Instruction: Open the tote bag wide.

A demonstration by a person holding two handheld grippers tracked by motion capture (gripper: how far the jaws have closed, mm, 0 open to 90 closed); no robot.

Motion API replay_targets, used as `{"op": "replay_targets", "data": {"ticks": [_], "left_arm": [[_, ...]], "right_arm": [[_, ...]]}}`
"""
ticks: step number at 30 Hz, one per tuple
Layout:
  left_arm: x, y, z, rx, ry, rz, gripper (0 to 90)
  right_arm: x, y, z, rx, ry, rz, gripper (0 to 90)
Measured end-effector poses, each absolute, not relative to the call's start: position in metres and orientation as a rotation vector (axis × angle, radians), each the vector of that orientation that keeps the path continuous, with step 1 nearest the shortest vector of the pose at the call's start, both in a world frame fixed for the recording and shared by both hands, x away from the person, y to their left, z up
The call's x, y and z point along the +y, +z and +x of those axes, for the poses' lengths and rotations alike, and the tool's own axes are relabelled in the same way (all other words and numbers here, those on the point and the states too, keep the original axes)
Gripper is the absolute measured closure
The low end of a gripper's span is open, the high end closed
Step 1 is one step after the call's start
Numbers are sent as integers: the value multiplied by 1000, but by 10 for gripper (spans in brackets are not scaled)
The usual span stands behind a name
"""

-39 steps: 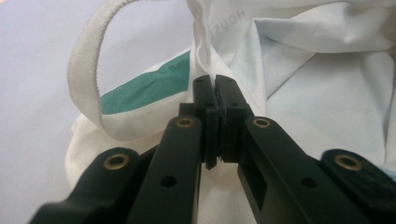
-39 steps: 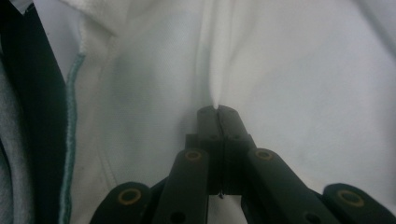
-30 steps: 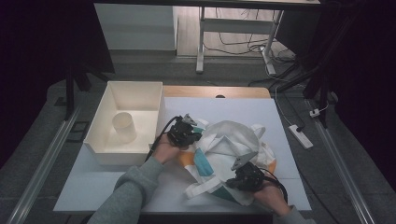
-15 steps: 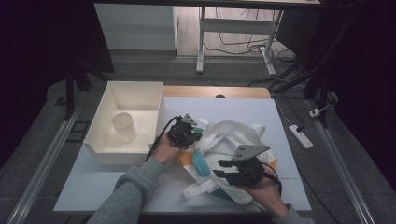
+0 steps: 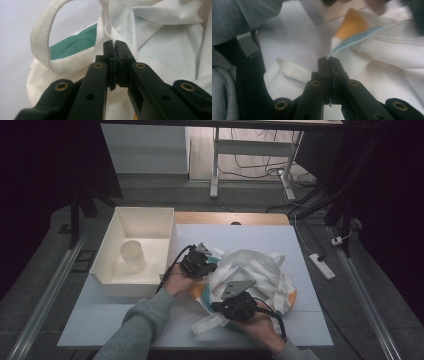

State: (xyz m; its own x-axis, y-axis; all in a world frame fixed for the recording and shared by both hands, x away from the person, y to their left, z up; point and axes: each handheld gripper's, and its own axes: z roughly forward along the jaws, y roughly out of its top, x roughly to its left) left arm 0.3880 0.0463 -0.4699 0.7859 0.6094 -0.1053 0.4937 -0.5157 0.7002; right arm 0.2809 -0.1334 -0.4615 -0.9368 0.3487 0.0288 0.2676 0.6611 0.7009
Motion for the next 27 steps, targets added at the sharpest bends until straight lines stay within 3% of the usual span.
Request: {"op": "replay_targets", "data": {"ticks": [12,27], "left_arm": [[47,-479,382,820,199,2270,871],[46,-481,382,824,203,2270,858]], "right_arm": [[-120,-499,284,2862,1107,528,893],[-130,-497,286,2863,1146,539,892]]}}
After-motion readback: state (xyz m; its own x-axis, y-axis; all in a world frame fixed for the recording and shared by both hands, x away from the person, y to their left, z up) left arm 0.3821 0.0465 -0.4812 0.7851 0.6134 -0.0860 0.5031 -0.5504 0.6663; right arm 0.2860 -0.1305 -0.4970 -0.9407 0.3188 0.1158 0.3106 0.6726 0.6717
